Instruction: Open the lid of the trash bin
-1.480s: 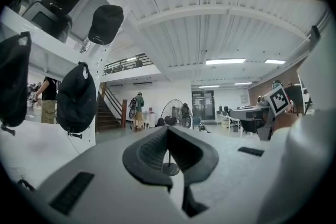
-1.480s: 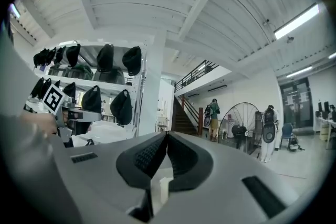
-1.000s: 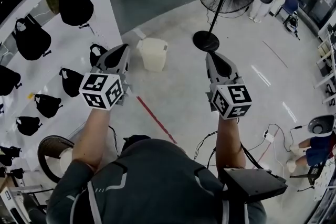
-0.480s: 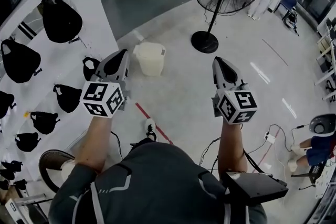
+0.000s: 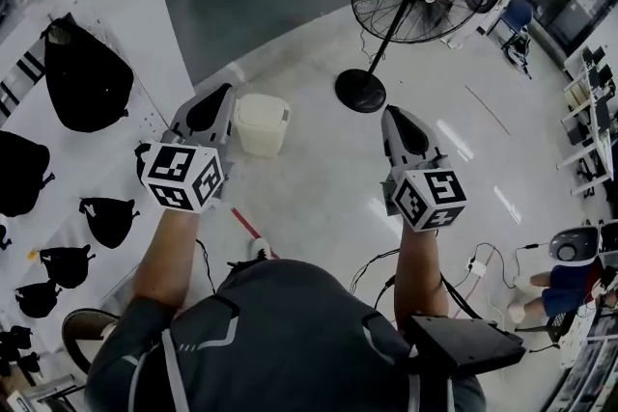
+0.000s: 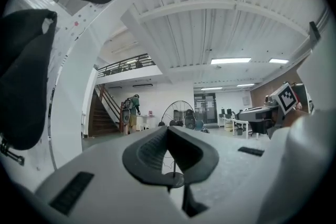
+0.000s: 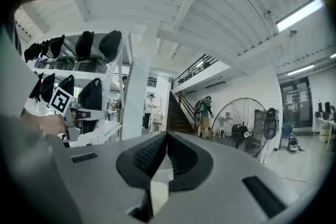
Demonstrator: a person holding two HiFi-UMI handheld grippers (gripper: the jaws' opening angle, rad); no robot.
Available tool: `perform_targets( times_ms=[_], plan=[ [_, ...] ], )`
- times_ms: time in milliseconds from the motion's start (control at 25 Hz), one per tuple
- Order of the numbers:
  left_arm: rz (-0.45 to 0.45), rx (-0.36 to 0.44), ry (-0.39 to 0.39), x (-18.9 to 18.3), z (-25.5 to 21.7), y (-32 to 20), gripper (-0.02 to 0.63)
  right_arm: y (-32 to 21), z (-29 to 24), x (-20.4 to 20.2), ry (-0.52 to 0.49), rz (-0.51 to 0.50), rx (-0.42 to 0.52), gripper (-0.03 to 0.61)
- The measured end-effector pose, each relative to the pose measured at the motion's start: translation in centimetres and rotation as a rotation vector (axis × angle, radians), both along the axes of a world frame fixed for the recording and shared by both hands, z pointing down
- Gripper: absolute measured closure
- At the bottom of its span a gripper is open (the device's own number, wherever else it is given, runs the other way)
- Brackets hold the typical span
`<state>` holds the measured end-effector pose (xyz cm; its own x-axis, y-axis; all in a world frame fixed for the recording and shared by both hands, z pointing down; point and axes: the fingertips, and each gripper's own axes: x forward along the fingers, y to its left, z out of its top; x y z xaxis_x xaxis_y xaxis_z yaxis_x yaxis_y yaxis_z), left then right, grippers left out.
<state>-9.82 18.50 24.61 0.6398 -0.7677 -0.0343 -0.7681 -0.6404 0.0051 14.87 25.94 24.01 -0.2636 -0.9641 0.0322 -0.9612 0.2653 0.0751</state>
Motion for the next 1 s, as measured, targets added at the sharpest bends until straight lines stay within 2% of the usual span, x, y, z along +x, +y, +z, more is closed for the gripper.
perform_targets(
  times_ms=[520, 840, 1000],
  plan=[
    [0.013, -0.015, 0.004, -2.7, 1.6, -10.6, 0.604, -12.0, 0.9, -3.8, 0.002, -0.009, -0.013, 0.552],
    [-0.022, -0.050, 0.027, -5.0, 3.2, -14.0, 0.604, -16.8, 1.7, -6.4, 0.031, -0.071, -0.041, 0.552],
    [-0.032, -0.053, 0.009, -4.7, 3.7, -15.4, 0.606, -19.8, 2.1, -6.7, 0.019, -0.103, -0.040, 0.552]
  ],
)
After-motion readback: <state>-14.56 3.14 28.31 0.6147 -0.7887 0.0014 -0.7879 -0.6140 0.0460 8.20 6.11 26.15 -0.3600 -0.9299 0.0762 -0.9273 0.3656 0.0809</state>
